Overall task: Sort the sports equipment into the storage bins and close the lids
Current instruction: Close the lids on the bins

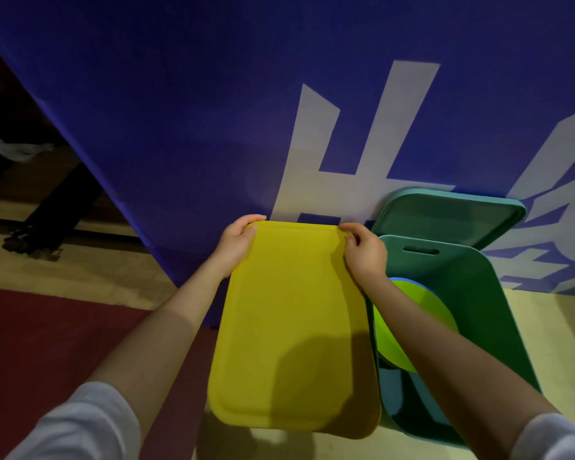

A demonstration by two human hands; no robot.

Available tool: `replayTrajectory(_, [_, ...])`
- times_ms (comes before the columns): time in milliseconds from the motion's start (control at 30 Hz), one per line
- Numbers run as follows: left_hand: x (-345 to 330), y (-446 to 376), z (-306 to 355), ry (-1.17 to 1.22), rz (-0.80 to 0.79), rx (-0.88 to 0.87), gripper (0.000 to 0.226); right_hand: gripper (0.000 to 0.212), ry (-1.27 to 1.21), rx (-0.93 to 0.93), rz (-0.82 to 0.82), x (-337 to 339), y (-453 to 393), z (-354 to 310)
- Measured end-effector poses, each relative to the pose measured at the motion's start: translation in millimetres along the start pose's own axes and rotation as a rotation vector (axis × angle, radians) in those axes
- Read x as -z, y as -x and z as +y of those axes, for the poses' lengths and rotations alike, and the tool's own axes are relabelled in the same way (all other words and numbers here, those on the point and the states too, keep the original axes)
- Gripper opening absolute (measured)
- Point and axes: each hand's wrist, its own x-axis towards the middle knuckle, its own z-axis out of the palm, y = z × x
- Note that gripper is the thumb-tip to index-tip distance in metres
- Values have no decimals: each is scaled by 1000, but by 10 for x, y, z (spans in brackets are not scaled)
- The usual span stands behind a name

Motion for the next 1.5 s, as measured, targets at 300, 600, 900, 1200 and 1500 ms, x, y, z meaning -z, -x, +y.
replayTrajectory(300, [-46, 63, 22, -482, 134, -157, 33, 37, 359, 140, -141, -18, -2, -16])
replayTrajectory(600, [-68, 1390, -131, -317, 105, 33, 58, 54, 310, 330, -315, 553, 1146, -52])
replayTrajectory(900, [-192, 2155, -224, -346, 169, 4, 43, 72, 309, 729, -548, 940, 1954, 348])
replayTrajectory(1200, [-203, 2167, -166, -357, 181, -74, 26, 45, 96, 804, -524, 992, 2047, 401])
replayTrajectory(1500, [-234, 2206, -221, -379, 168, -115, 30, 35, 102, 973, -280, 906, 2248, 580])
